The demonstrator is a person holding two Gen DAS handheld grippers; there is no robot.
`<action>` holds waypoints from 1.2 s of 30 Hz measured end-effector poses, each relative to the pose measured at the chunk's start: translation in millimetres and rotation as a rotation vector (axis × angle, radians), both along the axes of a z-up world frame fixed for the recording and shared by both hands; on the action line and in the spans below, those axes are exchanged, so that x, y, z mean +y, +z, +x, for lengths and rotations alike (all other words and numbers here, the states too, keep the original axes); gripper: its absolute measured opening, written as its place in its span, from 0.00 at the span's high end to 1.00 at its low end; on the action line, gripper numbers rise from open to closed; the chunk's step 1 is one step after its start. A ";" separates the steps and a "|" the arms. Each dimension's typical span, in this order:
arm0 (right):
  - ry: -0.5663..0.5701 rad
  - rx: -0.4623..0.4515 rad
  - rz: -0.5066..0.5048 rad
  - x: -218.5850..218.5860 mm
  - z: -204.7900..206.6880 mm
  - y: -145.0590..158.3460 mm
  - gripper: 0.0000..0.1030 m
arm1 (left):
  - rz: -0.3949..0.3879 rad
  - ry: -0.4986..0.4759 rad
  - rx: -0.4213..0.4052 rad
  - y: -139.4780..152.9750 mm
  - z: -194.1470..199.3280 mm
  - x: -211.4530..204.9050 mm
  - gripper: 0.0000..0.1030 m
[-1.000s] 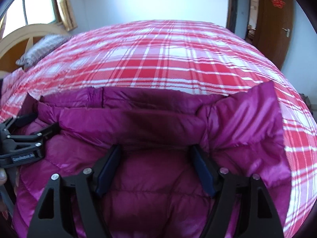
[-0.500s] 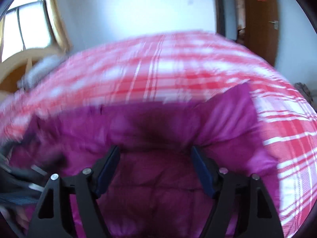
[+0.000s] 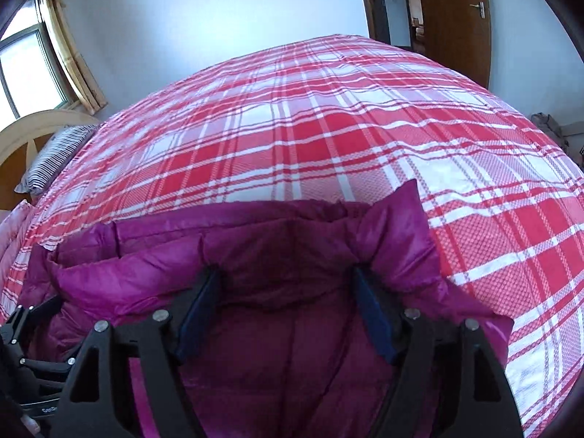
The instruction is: Fold large clothes
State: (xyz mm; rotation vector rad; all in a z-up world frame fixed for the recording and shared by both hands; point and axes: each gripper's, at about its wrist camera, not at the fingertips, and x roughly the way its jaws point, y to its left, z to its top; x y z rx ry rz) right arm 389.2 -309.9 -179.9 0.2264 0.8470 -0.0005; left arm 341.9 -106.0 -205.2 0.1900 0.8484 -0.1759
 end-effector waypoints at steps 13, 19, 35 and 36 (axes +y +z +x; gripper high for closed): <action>-0.024 -0.016 -0.057 11.8 -13.1 16.5 0.25 | -0.012 0.002 -0.001 -2.2 0.7 2.0 0.01; 0.070 -0.117 -0.014 55.2 -61.5 35.7 0.24 | -0.026 0.001 -0.003 -1.3 0.2 4.2 0.01; 0.065 -0.014 -0.115 67.9 -52.8 -10.0 0.21 | -0.026 0.004 -0.003 -1.7 0.5 3.6 0.01; 0.065 -0.014 -0.117 67.5 -52.8 -10.2 0.21 | -0.026 0.004 -0.003 -1.7 0.5 3.7 0.01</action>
